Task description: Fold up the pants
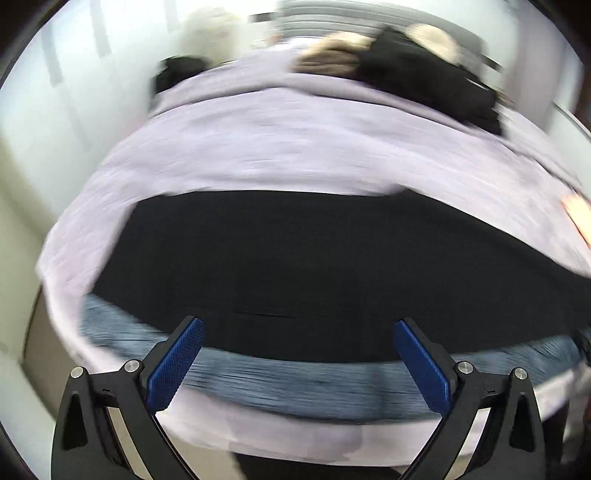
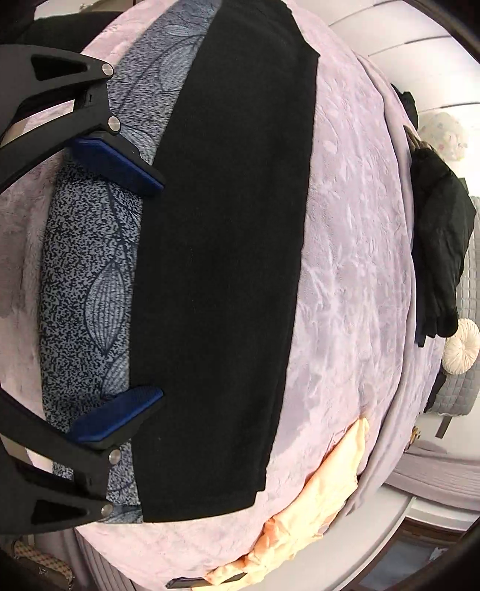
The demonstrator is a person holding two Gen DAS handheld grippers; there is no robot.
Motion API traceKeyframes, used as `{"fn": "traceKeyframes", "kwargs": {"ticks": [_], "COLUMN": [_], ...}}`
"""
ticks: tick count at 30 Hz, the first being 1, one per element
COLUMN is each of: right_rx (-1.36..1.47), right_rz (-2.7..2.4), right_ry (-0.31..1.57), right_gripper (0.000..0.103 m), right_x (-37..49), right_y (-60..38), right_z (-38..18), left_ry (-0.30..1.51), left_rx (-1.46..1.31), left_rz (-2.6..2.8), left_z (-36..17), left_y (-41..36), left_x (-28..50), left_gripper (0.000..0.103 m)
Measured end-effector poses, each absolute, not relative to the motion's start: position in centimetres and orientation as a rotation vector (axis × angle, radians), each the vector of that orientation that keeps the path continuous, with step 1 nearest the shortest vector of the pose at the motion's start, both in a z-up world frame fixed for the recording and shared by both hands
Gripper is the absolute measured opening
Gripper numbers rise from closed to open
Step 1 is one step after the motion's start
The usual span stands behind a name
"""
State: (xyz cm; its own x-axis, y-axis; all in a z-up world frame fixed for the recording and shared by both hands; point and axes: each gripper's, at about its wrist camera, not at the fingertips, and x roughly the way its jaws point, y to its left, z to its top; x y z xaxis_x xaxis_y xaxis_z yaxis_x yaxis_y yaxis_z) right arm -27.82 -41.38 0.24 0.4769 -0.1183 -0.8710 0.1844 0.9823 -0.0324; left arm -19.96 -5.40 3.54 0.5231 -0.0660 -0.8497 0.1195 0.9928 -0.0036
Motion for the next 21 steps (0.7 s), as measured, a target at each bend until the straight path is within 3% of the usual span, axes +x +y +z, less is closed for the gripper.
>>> {"fn": "traceKeyframes", "kwargs": {"ticks": [6,13,17,21], "right_rx": [0.025,0.056,0.118,0.036], "right_rz": [-0.118,-0.184,-0.135,-0.14], "right_ry": [1.107,0.948,1.074,0.958], "right_gripper": [0.103,0.103,0.103,0.103], "right_x": [-30.7,-31.5,-28.8,-33.0], "right_y": [-42.4,-45.6,-47.2,-46.7], "right_z": [0.3,3.8,-0.1,1.3], "left_ry": [1.139,1.083,1.156,1.145], "left_rx": [0.312,0.359,0.349,0.363], "left_rz": [-0.32,-0.463,-0.499,-0.461], "left_z": [-0.6,1.5,0.8,-0.4], "left_y": [-21.2,-29.9,-33.7,-33.9], "left_x": [-23.0,-24.1,-23.3,-22.3], "left_gripper": [0.103,0.103,0.103,0.103]}}
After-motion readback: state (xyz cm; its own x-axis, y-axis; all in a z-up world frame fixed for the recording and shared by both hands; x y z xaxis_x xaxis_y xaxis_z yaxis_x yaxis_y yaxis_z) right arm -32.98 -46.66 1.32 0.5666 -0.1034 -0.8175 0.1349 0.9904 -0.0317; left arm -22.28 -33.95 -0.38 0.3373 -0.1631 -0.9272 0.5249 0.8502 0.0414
